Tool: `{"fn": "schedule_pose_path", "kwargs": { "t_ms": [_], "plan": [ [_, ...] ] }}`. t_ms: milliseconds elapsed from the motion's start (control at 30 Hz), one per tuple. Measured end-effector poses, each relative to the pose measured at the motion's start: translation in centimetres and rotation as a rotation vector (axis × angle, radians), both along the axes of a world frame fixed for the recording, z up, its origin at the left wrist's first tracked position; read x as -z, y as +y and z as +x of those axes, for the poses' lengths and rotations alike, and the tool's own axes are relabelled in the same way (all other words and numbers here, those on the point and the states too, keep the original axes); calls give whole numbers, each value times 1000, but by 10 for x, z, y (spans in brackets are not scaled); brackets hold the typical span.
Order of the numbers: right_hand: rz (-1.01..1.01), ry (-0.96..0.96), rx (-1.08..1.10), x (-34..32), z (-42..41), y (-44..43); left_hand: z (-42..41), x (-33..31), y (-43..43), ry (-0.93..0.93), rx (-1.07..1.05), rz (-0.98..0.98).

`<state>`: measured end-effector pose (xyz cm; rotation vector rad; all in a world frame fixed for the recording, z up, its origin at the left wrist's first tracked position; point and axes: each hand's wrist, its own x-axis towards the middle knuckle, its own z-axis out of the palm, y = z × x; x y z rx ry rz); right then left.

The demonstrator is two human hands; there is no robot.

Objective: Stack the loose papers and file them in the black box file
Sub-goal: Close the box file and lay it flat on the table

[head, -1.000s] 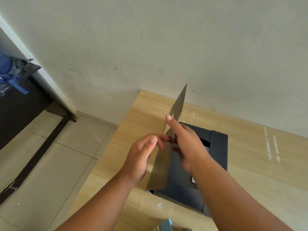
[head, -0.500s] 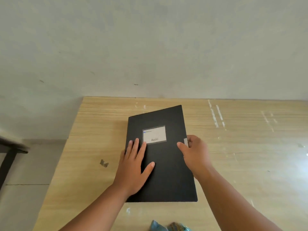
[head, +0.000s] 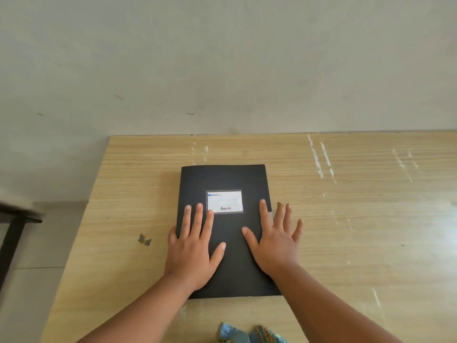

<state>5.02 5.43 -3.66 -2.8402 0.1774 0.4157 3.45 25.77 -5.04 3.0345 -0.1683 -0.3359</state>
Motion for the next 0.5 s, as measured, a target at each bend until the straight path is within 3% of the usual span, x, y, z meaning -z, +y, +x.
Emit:
{"fn": "schedule_pose_path", "kwargs": {
  "t_ms": [500],
  "plan": [
    [35,8,-82,1,-16,-54,12,1,-31,14,-4,29]
  ]
}}
